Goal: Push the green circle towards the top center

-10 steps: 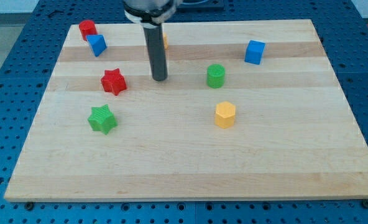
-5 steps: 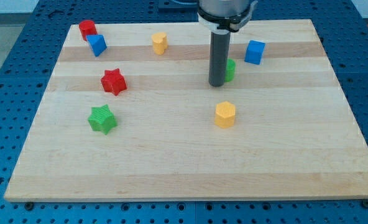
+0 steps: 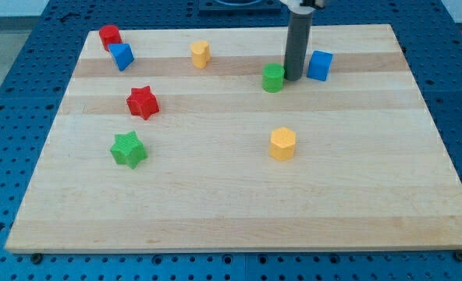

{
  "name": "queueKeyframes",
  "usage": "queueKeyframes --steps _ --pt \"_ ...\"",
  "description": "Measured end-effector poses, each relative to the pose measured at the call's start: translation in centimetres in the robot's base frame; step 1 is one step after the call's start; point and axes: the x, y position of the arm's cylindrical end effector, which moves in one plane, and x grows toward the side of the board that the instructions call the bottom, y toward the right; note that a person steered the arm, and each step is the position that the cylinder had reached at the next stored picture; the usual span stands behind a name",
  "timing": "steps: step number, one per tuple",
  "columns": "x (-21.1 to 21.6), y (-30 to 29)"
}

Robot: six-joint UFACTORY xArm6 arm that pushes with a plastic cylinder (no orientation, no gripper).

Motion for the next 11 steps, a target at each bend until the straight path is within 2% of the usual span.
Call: queueKeyframes --steps 2,3,5,6,8,11 --pt "4.8 0.3" --pt "4.9 -2.5" --pt "-2.0 -5.2" --pt "-4.0 -5.6" --pt "-1.4 -4.5" --pt "-7.0 -2.4"
